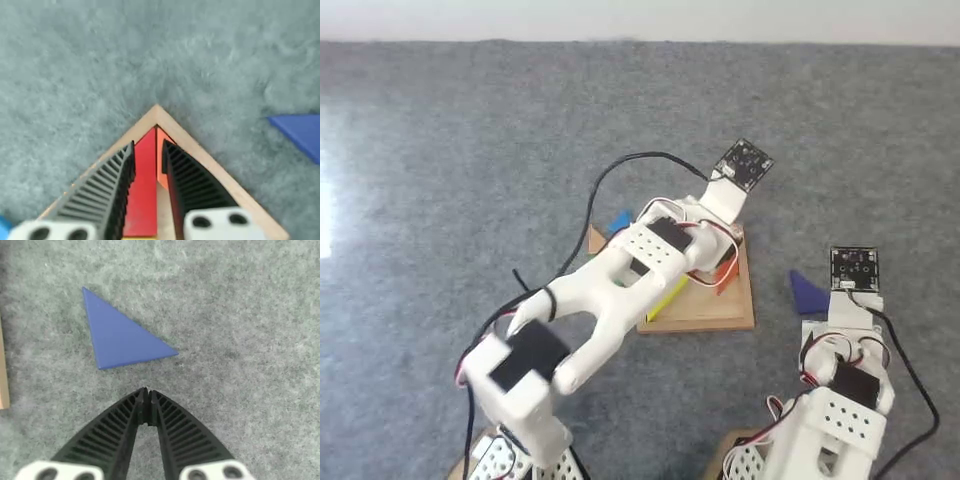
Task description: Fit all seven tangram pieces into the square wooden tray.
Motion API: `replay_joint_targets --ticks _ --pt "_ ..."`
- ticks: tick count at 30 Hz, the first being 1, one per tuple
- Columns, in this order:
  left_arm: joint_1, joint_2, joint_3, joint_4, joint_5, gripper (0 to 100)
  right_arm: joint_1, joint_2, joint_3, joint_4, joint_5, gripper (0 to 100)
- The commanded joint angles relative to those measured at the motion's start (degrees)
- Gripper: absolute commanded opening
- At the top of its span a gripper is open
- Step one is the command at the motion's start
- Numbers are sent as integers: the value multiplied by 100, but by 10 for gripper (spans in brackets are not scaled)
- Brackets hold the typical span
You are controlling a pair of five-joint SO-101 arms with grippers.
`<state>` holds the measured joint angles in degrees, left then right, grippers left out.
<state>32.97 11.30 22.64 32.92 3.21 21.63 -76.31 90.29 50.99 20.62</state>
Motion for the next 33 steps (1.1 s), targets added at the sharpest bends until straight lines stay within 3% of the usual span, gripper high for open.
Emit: replay_joint_targets --ticks 1,8,14,17,20,25,33 --pt "-176 -905 154 53 70 80 -40 -75 -193 -92 88 9" --pt "-2004 -2277 -110 2171 26 84 -40 -75 -193 -101 88 9" --pt "-3165 -2207 -101 3631 -993 104 -48 -75 -193 -92 88 9" --pt "-3516 -1749 -31 3473 -888 107 -48 -75 -193 -92 88 9" --pt "-3622 -1125 -75 3182 -229 111 -48 -75 -193 -84 88 9" --pt "-3323 -149 -435 2971 264 164 -48 -75 -185 -84 88 9" --pt "-3121 580 -1007 2971 607 169 -48 -75 -185 -92 88 9"
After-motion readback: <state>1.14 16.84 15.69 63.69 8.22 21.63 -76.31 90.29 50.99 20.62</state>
